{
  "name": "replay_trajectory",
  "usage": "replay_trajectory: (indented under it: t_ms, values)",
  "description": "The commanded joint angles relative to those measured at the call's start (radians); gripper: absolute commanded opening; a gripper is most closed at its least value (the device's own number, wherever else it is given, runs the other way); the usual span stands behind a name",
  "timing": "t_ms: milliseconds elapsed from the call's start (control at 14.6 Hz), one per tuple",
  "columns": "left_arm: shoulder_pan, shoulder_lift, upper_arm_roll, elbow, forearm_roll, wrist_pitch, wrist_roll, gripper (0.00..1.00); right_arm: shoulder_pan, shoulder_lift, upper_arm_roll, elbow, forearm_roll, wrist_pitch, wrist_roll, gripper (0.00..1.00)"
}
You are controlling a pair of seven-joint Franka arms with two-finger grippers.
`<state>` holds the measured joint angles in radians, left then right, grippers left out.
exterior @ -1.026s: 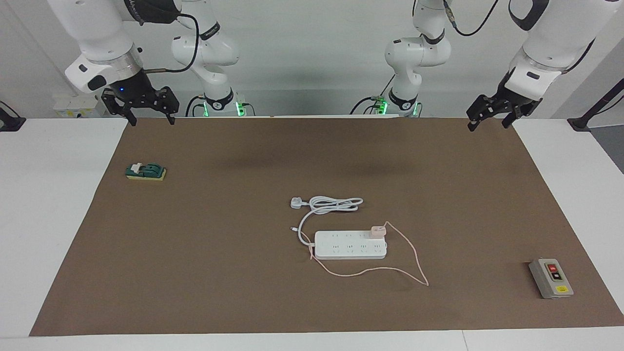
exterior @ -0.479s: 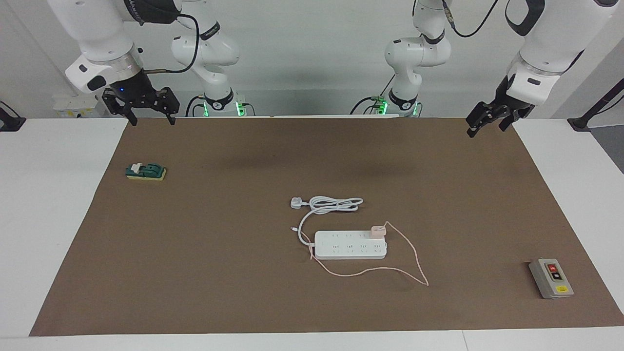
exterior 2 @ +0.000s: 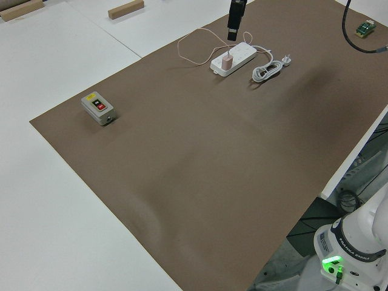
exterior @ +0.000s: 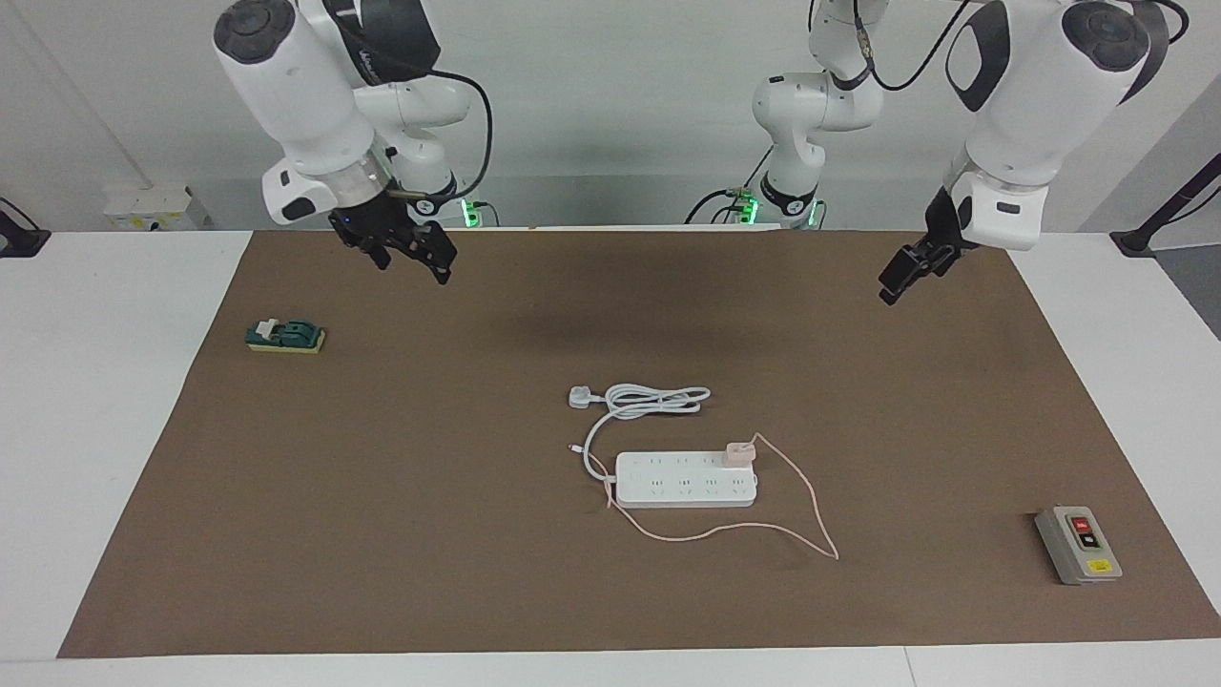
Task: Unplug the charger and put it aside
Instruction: 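Reach the left gripper to the pink charger while the right gripper reaches the strip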
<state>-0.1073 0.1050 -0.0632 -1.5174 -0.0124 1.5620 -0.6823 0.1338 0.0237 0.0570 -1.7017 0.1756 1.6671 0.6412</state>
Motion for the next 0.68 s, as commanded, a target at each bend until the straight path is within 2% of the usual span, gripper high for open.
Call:
replay_trajectory:
  t_ms: [0,274,342,616]
  values:
    - [-0.057,0.145,0.009,0.155,0.006,-0.011,-0.251,1.0,0.061,0.09,-0.002,0.004,0.061,0.107,0.197,1.0]
    - [-0.101,0.274,0.016,0.27,0.005,-0.008,-0.575,1.0,0.159,0.22,-0.002,0.001,0.128,0.32,0.428,1.0]
    - [-0.115,0.303,0.014,0.299,0.003,-0.001,-0.685,1.0,0.187,0.264,-0.002,0.01,0.18,0.374,0.505,1.0]
    - [-0.167,0.387,0.014,0.299,0.005,0.11,-0.998,1.0,0.273,0.404,-0.002,0.033,0.249,0.558,0.647,1.0]
